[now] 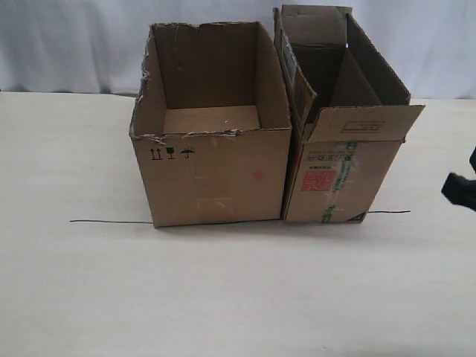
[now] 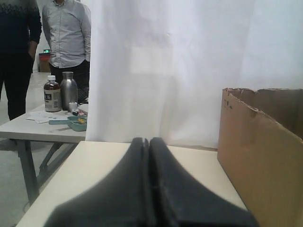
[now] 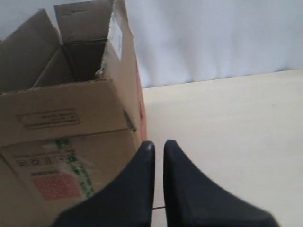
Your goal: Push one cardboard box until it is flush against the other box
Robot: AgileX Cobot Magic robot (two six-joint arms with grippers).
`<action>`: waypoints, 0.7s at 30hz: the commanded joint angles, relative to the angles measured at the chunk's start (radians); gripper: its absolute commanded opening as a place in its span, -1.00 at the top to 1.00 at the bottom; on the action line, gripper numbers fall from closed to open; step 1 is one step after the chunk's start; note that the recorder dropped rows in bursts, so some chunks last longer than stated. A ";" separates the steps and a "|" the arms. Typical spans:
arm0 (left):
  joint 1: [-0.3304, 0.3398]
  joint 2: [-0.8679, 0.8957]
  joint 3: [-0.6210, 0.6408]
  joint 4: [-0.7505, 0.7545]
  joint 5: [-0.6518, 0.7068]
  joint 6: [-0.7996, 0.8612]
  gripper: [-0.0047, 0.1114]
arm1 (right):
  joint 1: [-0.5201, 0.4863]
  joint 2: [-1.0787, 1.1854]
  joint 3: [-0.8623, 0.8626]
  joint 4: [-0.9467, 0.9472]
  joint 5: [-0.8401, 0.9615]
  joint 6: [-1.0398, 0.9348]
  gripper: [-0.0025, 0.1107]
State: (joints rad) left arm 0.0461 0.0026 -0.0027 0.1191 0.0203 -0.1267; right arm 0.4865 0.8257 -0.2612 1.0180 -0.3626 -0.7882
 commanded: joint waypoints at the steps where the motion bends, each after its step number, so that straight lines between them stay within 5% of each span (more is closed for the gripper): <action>1: -0.001 -0.003 0.003 0.001 -0.005 -0.002 0.92 | 0.088 -0.075 0.062 -0.004 -0.047 -0.005 0.86; 16: -0.001 -0.003 0.003 0.001 -0.005 -0.002 0.92 | 0.108 -0.147 0.080 -0.002 -0.078 -0.005 0.86; 21: -0.001 -0.003 0.003 0.001 -0.005 -0.002 0.92 | -0.039 -0.270 0.082 -0.006 0.213 0.118 0.86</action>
State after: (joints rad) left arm 0.0461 0.0026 -0.0027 0.1191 0.0203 -0.1267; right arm 0.5271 0.6220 -0.1847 1.0198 -0.3166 -0.7145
